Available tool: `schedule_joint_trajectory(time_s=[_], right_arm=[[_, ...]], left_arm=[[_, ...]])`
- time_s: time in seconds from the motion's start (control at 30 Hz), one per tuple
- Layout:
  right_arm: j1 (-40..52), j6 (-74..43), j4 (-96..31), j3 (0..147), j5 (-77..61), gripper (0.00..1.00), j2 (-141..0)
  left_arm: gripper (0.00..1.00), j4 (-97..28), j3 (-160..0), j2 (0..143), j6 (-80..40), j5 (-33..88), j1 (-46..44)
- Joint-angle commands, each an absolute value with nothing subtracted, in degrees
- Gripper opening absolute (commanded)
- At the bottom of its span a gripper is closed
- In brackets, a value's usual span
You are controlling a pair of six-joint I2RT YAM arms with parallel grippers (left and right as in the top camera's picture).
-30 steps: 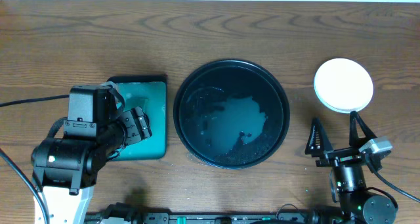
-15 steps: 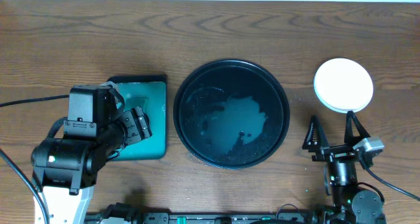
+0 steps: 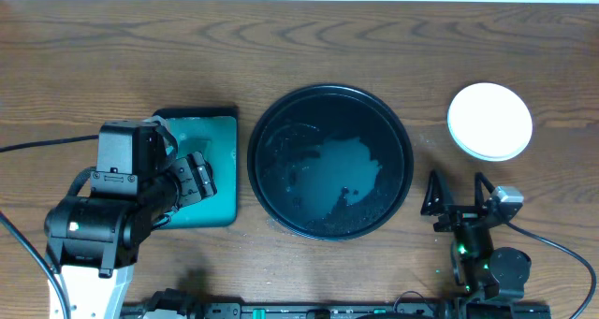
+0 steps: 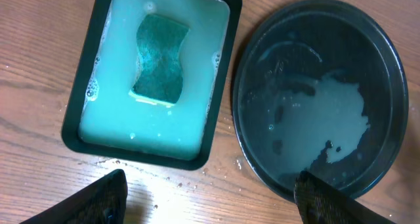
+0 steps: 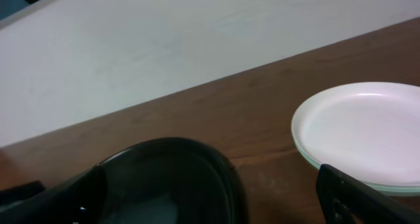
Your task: Clean dirty plates on tray and stack at the side
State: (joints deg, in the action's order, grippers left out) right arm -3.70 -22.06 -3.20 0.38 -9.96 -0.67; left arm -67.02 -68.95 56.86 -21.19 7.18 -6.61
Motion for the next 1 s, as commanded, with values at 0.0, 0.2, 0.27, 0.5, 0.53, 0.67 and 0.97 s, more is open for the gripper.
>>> schedule_joint_trajectory(time_s=[0.0,0.2,0.27,0.5,0.53,0.67,0.97], right_arm=[[-1.56,-17.58,-3.73,0.3,-6.48,0.99,-0.27],[-1.39,-11.53,-3.84,0.3,-6.52,0.99,-0.27],[-1.41,-9.19,-3.86,0.3,-6.48,0.99,-0.27],[-1.41,4.4,-4.05,0.32,-5.28,0.99,-0.27],[-1.41,4.4,-4.08,0.32,-4.89,0.99,-0.27],[-1.45,4.38,-4.1,0.32,-4.73,0.99,-0.27],[-1.43,4.36,-3.9,0.32,-4.97,0.99,-0.27]], left_arm=[[0.82,-67.09,-69.32,56.86,-21.71,7.07,-6.83],[0.82,-67.09,-69.32,56.86,-21.71,7.05,-6.83],[0.82,-67.09,-69.32,56.86,-21.71,7.07,-6.83],[0.82,-67.09,-69.32,56.86,-21.71,7.07,-6.83],[0.82,-67.09,-69.32,56.86,-21.71,7.07,-6.83],[0.82,-67.09,-69.32,56.86,-21.71,7.07,-6.83],[0.82,-67.09,-69.32,56.86,-21.71,7.07,-6.83]])
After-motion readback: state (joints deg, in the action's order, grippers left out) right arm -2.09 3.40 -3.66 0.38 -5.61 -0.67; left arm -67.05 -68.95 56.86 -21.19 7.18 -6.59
